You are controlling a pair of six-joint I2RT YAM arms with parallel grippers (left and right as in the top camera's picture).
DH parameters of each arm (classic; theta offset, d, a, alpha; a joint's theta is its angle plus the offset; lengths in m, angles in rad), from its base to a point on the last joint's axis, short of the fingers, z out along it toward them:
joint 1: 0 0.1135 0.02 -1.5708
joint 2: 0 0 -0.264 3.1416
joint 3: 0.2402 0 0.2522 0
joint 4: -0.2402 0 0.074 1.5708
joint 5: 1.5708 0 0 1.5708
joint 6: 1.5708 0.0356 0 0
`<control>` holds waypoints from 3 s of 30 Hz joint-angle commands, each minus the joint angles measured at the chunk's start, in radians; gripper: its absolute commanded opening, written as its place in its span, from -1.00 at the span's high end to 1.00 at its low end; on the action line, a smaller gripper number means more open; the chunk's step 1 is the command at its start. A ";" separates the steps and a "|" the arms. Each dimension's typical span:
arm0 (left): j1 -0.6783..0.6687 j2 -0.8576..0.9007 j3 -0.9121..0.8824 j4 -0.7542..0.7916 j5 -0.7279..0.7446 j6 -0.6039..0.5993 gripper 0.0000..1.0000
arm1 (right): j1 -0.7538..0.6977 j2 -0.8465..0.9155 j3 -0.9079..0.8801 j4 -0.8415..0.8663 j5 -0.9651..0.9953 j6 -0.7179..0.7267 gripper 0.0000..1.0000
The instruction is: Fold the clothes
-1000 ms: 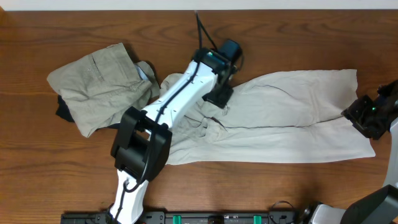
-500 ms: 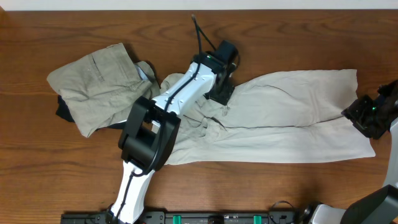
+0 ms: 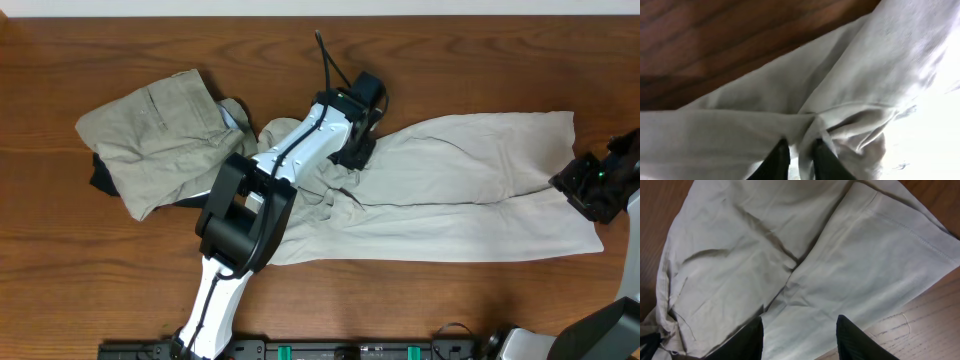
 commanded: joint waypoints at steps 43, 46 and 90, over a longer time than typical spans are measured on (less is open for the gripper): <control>-0.026 -0.013 0.006 0.003 -0.121 0.039 0.88 | 0.010 0.004 -0.006 -0.008 -0.005 -0.012 0.03; -0.026 -0.028 0.006 -0.046 -0.152 0.037 0.88 | 0.010 0.004 -0.006 -0.009 -0.004 -0.012 0.02; -0.026 -0.233 0.005 -0.532 -0.233 -0.214 0.88 | 0.008 0.166 -0.003 0.394 -0.030 -0.013 -0.07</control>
